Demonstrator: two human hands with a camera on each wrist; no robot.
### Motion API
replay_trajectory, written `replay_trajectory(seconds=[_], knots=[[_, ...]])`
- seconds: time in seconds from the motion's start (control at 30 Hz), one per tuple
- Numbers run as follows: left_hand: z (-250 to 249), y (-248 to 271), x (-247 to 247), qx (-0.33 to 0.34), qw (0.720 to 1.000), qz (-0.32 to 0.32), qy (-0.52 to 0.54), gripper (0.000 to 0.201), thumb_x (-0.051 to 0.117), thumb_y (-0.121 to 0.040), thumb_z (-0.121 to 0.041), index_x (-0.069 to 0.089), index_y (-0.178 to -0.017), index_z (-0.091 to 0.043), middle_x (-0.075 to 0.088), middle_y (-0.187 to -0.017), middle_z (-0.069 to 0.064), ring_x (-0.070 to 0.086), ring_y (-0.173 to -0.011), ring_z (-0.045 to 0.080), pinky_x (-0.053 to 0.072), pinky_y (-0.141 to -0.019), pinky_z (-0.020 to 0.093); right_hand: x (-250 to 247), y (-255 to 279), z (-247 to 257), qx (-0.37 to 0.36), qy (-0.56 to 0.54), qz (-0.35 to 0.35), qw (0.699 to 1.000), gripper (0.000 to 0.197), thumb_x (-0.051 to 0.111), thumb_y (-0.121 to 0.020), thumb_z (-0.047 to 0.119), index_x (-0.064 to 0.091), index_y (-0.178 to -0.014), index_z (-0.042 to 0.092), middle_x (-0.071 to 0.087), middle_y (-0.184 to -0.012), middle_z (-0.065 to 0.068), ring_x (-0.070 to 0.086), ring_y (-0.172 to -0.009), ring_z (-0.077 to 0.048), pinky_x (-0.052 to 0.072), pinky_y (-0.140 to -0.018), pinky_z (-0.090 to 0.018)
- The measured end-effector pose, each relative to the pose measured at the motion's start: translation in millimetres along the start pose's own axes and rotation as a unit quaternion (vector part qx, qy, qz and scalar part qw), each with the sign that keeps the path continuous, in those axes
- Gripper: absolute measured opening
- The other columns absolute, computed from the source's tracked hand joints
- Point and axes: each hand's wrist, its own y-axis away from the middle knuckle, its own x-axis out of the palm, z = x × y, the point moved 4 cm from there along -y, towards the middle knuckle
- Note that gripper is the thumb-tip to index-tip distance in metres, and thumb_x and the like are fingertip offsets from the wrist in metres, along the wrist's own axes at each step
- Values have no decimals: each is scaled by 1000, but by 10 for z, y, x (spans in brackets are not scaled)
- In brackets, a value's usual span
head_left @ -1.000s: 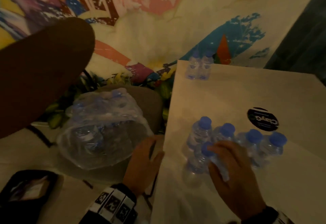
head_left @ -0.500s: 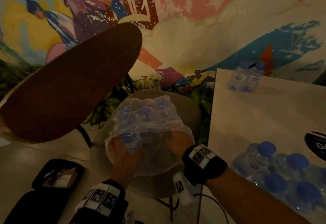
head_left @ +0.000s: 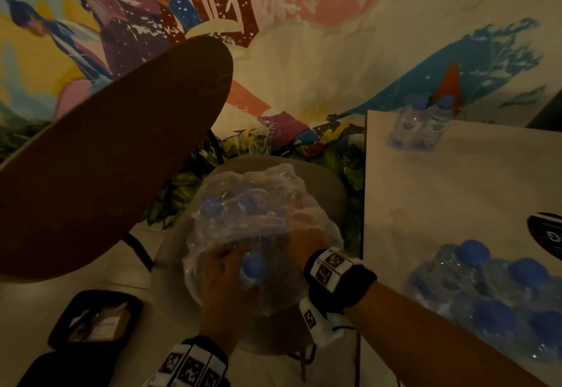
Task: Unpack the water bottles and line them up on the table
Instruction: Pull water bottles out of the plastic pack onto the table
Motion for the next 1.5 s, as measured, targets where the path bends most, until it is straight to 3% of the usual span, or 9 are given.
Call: replay_trajectory(seconds=[0.2,0.33,0.47,0.53,0.6,0.67,0.93,1.33,1.5], knots=[[-151,244,52,109,985,112,-78,56,74,-60,-30,50,-110,-26,63,-111,9,61,-102,29,43,-87,31,49,620,-85,-105,-22,-50,993,47,57,-90,20,43,-133,9,47,-139,-15,42,-130,-30,30,-113,-35],[-232,393,-70,151,986,55,-48,54,57,-52,-42,54,-102,-23,61,-102,12,58,-93,23,47,-75,26,-43,1142,-303,-127,-151,-31,980,78,64,-81,38,14,-139,29,27,-154,-7,22,-141,-16,10,-110,-20],[-544,523,-116,112,991,-58,44,15,64,-80,-18,57,-74,-6,70,-64,16,55,-77,10,47,-45,12,-275,1861,-693,-92,-202,-68,973,57,69,-83,20,41,-133,16,48,-139,-5,43,-127,-13,26,-101,-14],[-581,659,123,100,987,87,85,31,68,-77,-10,70,-65,-39,75,-101,-3,56,-77,-20,39,-57,-11,-395,2221,-905,-84,-227,-101,965,42,70,-81,22,51,-119,21,58,-125,1,52,-109,-2,39,-92,-16],[-812,895,271,121,954,251,115,63,79,-55,-35,43,-80,-80,54,-109,-49,50,-93,-21,31,-72,-16,-493,2576,-1196,-61,-241,-129,960,34,72,-79,24,55,-108,28,63,-112,10,55,-102,0,44,-82,-15],[-1237,1143,392,148,920,333,145,77,79,-48,-46,28,-91,-85,26,-105,-67,45,-96,-27,32,-76,-14,-584,2935,-1551,-25,-256,-162,953,44,77,-73,27,52,-102,47,57,-115,24,56,-101,9,48,-77,-11],[-2747,1630,1157,366,870,281,172,45,73,-69,-27,49,-104,-38,60,-105,-18,53,-99,-4,39,-86,6,-903,3745,-2711,96,-256,-284,919,52,84,-66,15,53,-96,44,60,-98,44,60,-86,19,50,-66,-3],[-3314,1587,2021,309,904,237,174,30,57,-78,-22,49,-106,-15,57,-105,8,55,-96,27,42,-79,32,-1019,3442,-3278,118,-289,-360,879,56,74,-79,13,40,-116,38,54,-111,10,55,-102,-18,48,-84,-29],[-3248,1577,2079,332,904,217,162,54,48,-83,-28,32,-133,-16,52,-131,15,44,-123,20,39,-105,38,-1125,3363,-3123,89,-278,-364,884,50,72,-79,5,46,-111,32,56,-111,7,53,-110,-20,44,-91,-33]])
